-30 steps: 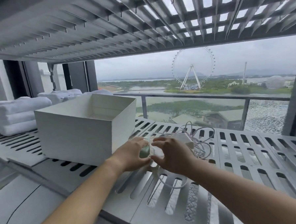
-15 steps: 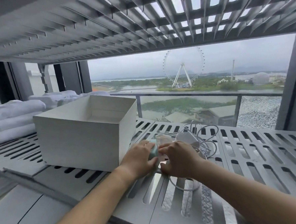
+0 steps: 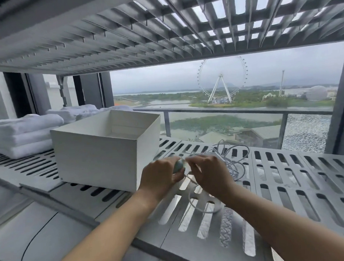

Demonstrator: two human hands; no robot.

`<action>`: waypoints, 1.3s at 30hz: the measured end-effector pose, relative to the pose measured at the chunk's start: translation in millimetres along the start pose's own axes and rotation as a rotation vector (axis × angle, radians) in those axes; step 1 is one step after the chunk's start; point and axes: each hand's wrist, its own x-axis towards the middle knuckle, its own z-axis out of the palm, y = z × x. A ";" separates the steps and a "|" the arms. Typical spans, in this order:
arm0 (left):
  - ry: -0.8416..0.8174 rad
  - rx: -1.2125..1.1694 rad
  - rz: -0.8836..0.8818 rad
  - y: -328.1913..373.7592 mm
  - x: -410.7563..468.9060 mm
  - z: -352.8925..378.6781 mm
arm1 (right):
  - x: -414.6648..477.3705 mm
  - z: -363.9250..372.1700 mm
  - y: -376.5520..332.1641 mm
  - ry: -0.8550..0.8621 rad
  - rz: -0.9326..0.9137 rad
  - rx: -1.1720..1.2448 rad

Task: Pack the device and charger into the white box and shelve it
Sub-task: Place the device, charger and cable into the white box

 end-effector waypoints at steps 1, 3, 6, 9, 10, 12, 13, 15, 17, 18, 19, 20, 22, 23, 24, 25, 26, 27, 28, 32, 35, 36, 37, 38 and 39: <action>0.025 0.006 0.025 4.5 0.5 -4.3 | 0.5 -2.7 -0.5 0.053 0.001 0.059; 0.075 0.021 0.091 13.6 3.4 -14.1 | 4.0 -11.1 -3.5 0.153 -0.003 0.160; 0.148 0.053 0.147 25.1 11.7 -33.2 | 14.5 -26.6 -7.8 0.307 -0.031 0.221; 0.180 0.074 0.183 28.9 22.1 -53.8 | 27.4 -38.9 -14.5 0.400 -0.060 0.248; 0.190 0.083 0.197 27.8 25.7 -61.1 | 31.6 -41.4 -17.4 0.422 -0.062 0.253; 0.208 0.100 0.218 21.8 32.7 -75.8 | 41.1 -44.1 -24.3 0.461 -0.060 0.263; 0.219 0.105 0.226 16.8 36.2 -82.8 | 46.3 -44.5 -28.7 0.476 -0.055 0.273; 0.237 0.118 0.246 3.6 43.3 -96.0 | 57.3 -43.8 -38.9 0.503 -0.046 0.297; 0.239 0.129 0.267 -14.0 49.5 -106.9 | 69.3 -39.0 -50.5 0.515 -0.048 0.306; 0.229 0.137 0.276 -24.5 52.0 -111.4 | 75.5 -35.0 -57.1 0.515 -0.048 0.300; 0.217 0.146 0.285 -36.3 54.3 -115.3 | 82.1 -29.6 -64.0 0.516 -0.048 0.291; 0.206 0.149 0.296 -49.2 56.3 -119.3 | 89.3 -23.2 -71.0 0.520 -0.047 0.279; 0.182 0.138 0.317 -76.0 61.0 -127.1 | 105.1 -8.3 -85.5 0.520 -0.035 0.261; 0.166 0.138 0.324 -89.7 64.2 -130.9 | 113.2 0.0 -93.0 0.515 -0.026 0.257; 0.150 0.144 0.329 -103.6 67.6 -134.3 | 121.2 8.6 -100.7 0.508 -0.015 0.253; 0.132 0.149 0.331 -117.3 71.7 -137.0 | 129.2 17.0 -108.2 0.495 -0.001 0.248; 0.110 0.146 0.333 -130.6 76.1 -139.5 | 137.2 24.5 -115.4 0.478 0.019 0.237; 0.084 0.137 0.335 -143.0 80.9 -141.4 | 145.3 31.1 -121.7 0.463 0.039 0.219; 0.053 0.124 0.337 -154.2 85.5 -143.0 | 153.3 36.4 -126.4 0.455 0.061 0.194; -0.080 0.100 0.304 -189.3 96.8 -145.3 | 177.2 44.6 -137.3 0.371 0.204 0.021; -0.098 0.072 0.273 -204.8 95.5 -144.7 | 188.1 45.5 -148.7 0.279 0.272 -0.022; -0.103 0.062 0.261 -207.9 94.6 -145.0 | 192.0 46.1 -153.5 0.244 0.276 -0.037; -0.116 0.056 0.247 -210.4 94.1 -144.9 | 195.7 47.1 -157.8 0.199 0.271 -0.065; -0.133 0.055 0.232 -212.2 93.7 -144.3 | 199.1 48.4 -160.8 0.155 0.266 -0.091; -0.151 0.059 0.216 -213.9 93.5 -143.0 | 201.5 49.7 -162.7 0.126 0.269 -0.105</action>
